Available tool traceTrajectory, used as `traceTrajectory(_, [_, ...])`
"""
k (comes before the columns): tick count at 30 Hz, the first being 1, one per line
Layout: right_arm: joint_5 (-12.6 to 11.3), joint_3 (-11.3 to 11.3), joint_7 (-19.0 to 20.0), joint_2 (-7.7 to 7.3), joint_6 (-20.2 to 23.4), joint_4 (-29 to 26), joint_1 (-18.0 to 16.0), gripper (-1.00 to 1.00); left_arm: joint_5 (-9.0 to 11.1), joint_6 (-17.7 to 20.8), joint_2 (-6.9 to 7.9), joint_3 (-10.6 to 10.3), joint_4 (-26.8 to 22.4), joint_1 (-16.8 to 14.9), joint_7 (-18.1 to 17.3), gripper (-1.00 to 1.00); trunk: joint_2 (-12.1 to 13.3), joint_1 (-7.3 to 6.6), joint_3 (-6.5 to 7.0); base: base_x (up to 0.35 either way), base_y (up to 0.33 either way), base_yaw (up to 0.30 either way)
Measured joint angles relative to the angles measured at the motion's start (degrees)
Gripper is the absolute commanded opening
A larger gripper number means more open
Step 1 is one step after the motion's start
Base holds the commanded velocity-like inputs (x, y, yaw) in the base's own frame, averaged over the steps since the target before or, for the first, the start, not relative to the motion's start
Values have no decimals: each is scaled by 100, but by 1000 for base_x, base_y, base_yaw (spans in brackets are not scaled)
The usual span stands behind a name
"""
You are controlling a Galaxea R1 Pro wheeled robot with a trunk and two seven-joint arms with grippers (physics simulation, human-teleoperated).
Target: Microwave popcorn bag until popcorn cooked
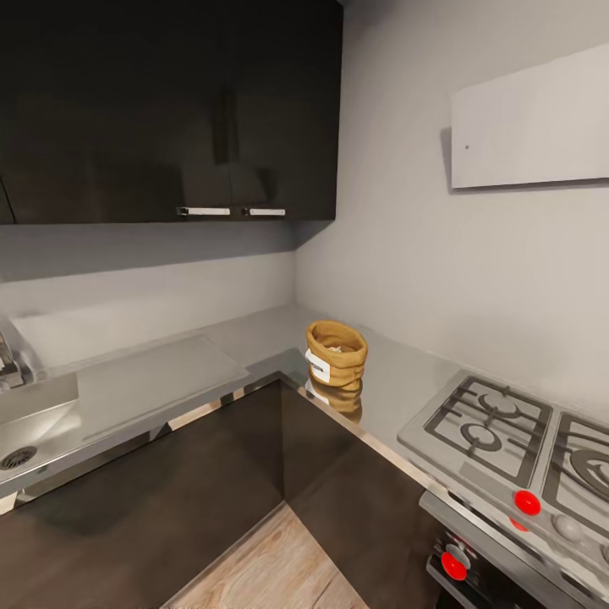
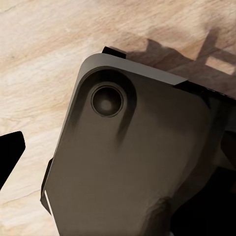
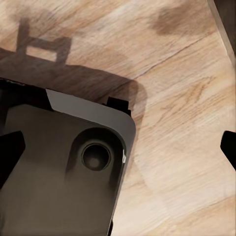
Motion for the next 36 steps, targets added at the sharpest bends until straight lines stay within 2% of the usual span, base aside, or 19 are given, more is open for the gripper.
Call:
traceTrajectory(9, [8, -3, 7, 0, 70, 0, 0, 100, 0, -9, -10, 0, 0, 0, 23, 100, 0, 0, 0, 0, 0, 0])
traceTrajectory(12, [53, -11, 57, 58, 68, -37, -1, 100, 0, -9, -18, 0, 0, 0, 35, 100, 0, 0, 0, 0, 0, 0])
traceTrajectory(13, [57, -9, 56, 127, 65, -96, 0, 100, 0, -9, -19, 0, 0, 0, 35, 100, 0, 0, 0, 0, 0, 0])
traceTrajectory(15, [96, -7, 56, 402, 124, -513, 2, 100, 0, -9, -22, 0, 0, 0, 36, 100, 0, 0, 0, 0, 0, 0])
traceTrajectory(19, [467, -3, 186, 1104, 935, -1868, 4, 100, 0, -9, -27, 0, 1, 0, 37, 100, 0, 0, 1, 0, 0, 0])
traceTrajectory(21, [524, 54, 375, 1363, 1192, -2410, 5, 100, -4, -9, -27, 0, 0, 0, 37, 100, 0, 0, 1, 0, 0, 0])
traceTrajectory(22, [537, 250, 560, 1483, 1412, -2806, 7, 100, -7, -9, -27, 0, 1, 0, 37, 100, 0, 0, 1, 0, 0, 0])
traceTrajectory(23, [518, 568, 785, 1486, 1695, -3193, 5, 100, -8, -9, -27, 0, 1, 0, 37, 100, 0, 0, 1, 0, 0, 0])
traceTrajectory(24, [445, 1087, 1259, 1486, 2252, -3853, 4, 100, -12, -9, -31, -6, 1, 0, 37, 100, 0, 0, 1, 0, 0, 0])
traceTrajectory(25, [330, 1341, 1601, 1487, 2639, -4384, 4, 100, -20, -9, -34, -12, 4, 0, 37, 100, 0, 0, 1, 0, 0, 0])
traceTrajectory(28, [-27, 1912, 2083, 1488, 3503, -5465, 6, 100, -39, -9, -36, -22, 4, 0, 37, 100, 0, 0, 1, 0, 0, 0])
traceTrajectory(30, [-351, 2553, 2193, 1489, 4226, -6207, 6, 100, -45, -9, -36, -26, 6, 0, 37, 100, 0, 0, 1, 0, 0, 0])
traceTrajectory(32, [-540, 2951, 2213, 1489, 4657, -6552, 6, 100, -50, -9, -36, -32, 5, 0, 37, 100, 0, 0, 1, 0, 0, 0])
traceTrajectory(33, [-590, 3071, 2217, 1489, 4778, -6659, 6, 100, -52, -9, -36, -34, 7, 0, 37, 100, 0, 0, 1, 0, 0, 0])
traceTrajectory(36, [-631, 3199, 2221, 1489, 4878, -6817, 6, 100, -53, -9, -36, -37, 8, 0, 37, 100, 0, 0, 0, 0, 0, 0])
